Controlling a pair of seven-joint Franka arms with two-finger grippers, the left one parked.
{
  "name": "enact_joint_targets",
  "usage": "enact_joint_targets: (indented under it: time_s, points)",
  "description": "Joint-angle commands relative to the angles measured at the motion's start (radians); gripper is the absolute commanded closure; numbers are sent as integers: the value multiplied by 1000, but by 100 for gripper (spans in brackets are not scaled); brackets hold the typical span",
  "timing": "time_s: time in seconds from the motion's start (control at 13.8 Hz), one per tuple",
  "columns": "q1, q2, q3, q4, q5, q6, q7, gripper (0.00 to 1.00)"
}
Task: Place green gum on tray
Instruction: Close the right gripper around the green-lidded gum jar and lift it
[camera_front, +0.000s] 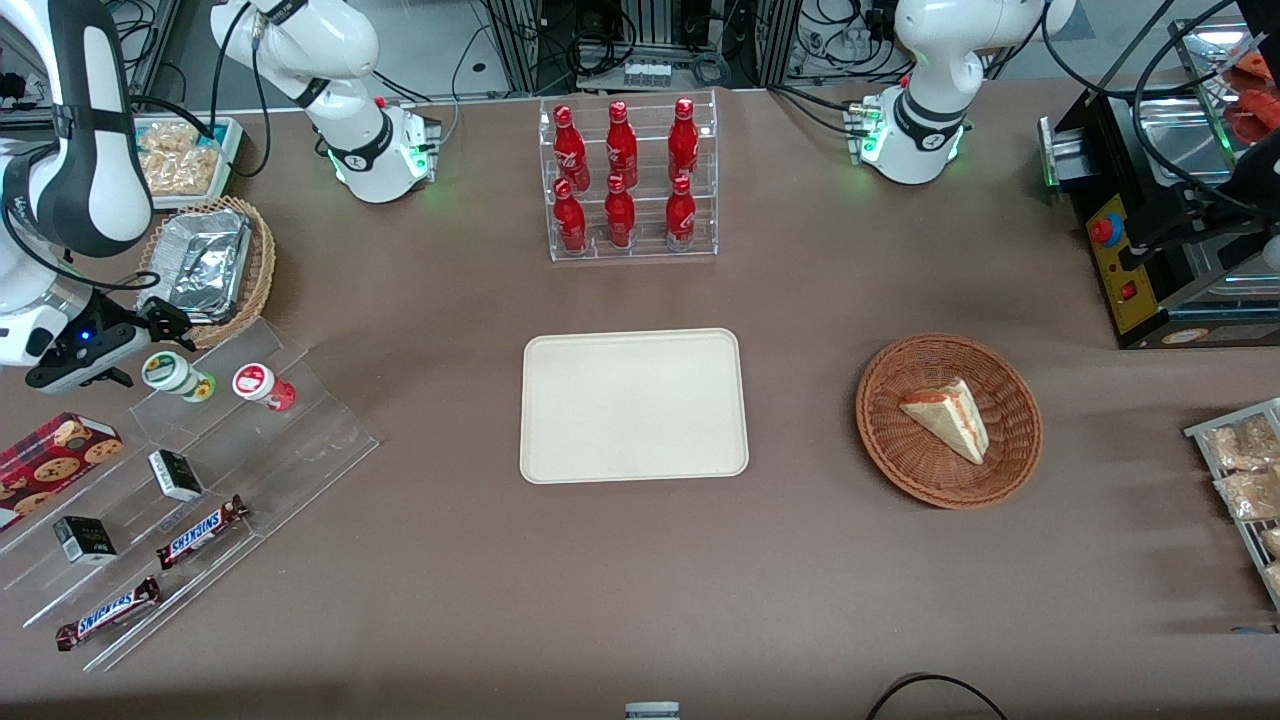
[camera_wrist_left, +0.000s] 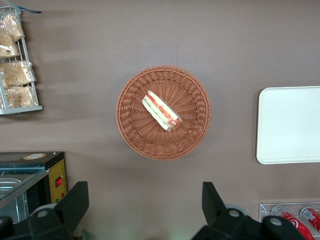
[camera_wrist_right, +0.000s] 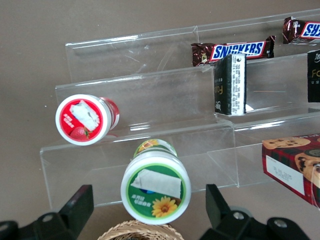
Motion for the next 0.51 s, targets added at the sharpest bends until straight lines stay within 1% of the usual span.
enact_joint_targets:
  time_s: [0.0, 0.43]
  points:
    - [-3, -4, 1, -19, 4, 32, -14, 0]
    - [0, 11, 1, -19, 4, 49, -14, 0]
